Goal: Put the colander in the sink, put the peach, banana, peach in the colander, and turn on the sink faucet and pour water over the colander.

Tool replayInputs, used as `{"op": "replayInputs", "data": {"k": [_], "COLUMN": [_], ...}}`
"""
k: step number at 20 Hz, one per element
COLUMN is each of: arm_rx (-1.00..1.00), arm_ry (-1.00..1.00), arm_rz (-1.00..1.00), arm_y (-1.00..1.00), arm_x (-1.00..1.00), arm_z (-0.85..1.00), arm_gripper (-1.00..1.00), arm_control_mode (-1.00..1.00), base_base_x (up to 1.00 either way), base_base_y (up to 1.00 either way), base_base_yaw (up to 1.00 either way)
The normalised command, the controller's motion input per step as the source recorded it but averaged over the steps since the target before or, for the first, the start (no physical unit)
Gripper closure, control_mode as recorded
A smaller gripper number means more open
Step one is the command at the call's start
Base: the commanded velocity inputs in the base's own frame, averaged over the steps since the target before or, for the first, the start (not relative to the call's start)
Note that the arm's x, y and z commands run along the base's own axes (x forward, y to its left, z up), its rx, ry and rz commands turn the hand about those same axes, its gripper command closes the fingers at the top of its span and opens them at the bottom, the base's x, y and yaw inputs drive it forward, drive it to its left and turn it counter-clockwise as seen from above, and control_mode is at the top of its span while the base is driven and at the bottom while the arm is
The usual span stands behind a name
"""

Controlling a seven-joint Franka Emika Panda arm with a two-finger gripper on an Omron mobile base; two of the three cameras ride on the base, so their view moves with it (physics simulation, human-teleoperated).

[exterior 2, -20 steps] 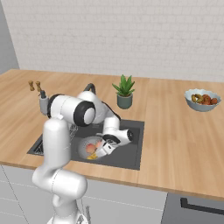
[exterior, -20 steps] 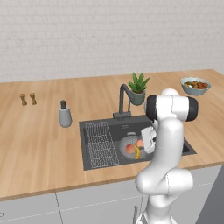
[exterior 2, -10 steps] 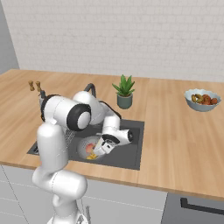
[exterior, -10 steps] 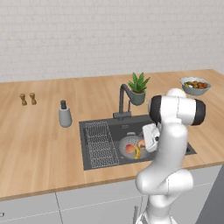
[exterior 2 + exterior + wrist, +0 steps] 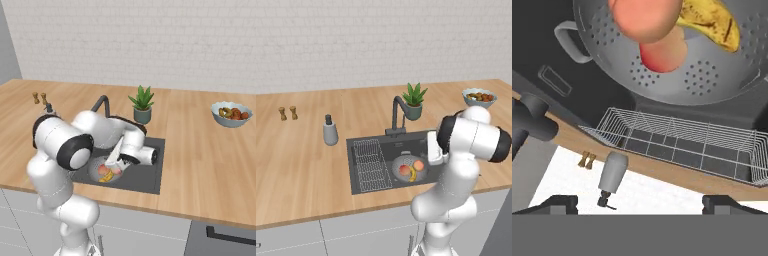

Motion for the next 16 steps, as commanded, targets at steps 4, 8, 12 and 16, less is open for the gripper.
{"op": "replayInputs", "data": {"k": [4, 8, 12, 16], "arm_rx": [0.27, 0.25, 0.17, 0.1], "arm_ry": [0.0, 0.0, 0.0, 0.01], "arm_rz": [-0.17, -0.1, -0.06, -0.05], "arm_y": [-0.21, -0.03, 0.0, 0.0], "arm_x": [-0.22, -0.06, 0.0, 0.0], "arm_z": [0.84, 0.76, 0.72, 0.56], "arm_gripper": [-1.0, -1.0, -1.0, -1.0], "arm_control_mode": [-1.0, -1.0, -1.0, -1.0], "base_base_x": [0.0, 0.0, 0.0, 0.0], "base_base_y": [0.0, 0.0, 0.0, 0.0], "base_base_yaw": [0.0, 0.0, 0.0, 0.0]}}
